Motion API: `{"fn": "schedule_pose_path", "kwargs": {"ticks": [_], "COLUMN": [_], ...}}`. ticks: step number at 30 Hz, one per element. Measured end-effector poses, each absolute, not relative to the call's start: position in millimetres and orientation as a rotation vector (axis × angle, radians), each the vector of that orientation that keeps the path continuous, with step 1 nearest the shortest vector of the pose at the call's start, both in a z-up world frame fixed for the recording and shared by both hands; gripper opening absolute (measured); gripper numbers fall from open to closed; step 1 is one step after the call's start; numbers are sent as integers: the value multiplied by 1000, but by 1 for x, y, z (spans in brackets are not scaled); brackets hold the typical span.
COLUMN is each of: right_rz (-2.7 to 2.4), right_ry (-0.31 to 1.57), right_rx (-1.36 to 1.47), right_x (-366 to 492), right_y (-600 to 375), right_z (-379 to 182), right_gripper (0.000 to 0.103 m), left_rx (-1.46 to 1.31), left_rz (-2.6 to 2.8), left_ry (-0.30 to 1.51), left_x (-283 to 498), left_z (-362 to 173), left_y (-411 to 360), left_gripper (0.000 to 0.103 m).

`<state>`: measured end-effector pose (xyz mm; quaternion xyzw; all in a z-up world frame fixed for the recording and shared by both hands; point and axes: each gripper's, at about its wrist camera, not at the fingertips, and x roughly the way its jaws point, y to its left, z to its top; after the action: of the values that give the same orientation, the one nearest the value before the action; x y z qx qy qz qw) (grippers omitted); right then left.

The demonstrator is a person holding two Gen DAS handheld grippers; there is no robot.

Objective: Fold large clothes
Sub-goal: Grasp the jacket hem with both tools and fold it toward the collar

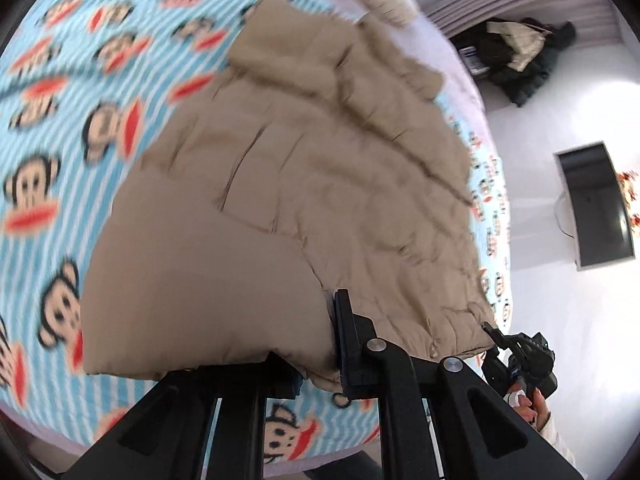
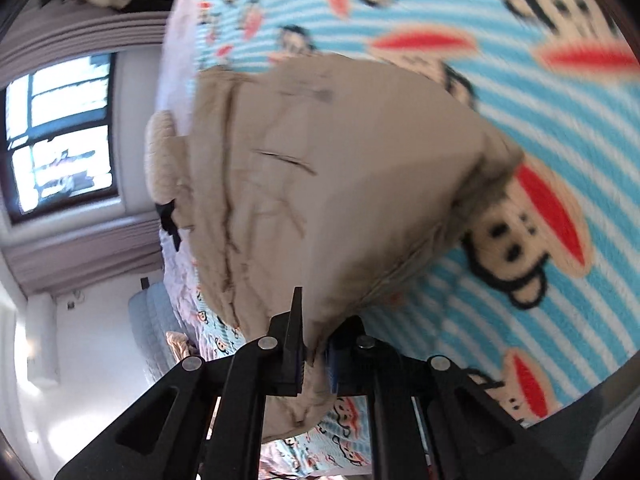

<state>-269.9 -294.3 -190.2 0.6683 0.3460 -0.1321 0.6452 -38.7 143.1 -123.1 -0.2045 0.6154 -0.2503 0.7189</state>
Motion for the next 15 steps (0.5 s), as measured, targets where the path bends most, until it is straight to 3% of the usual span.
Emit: {"fn": "schedule_pose_path", "kwargs": {"ticks": [9, 15], "right_rz": [-189, -109], "right_ry": [773, 819], "right_rx": [1317, 1125], "right_x": [-213, -129], "right_y": [-316, -342], "right_z": [-119, -74], "right_gripper": [9, 9], "left_rx": [-379, -345], "left_rz": [-604, -562], "left_ry": [1176, 1091], "left_x": [16, 70], "left_z": [-50, -16], "left_y": [128, 111], "left_gripper": [14, 14]}}
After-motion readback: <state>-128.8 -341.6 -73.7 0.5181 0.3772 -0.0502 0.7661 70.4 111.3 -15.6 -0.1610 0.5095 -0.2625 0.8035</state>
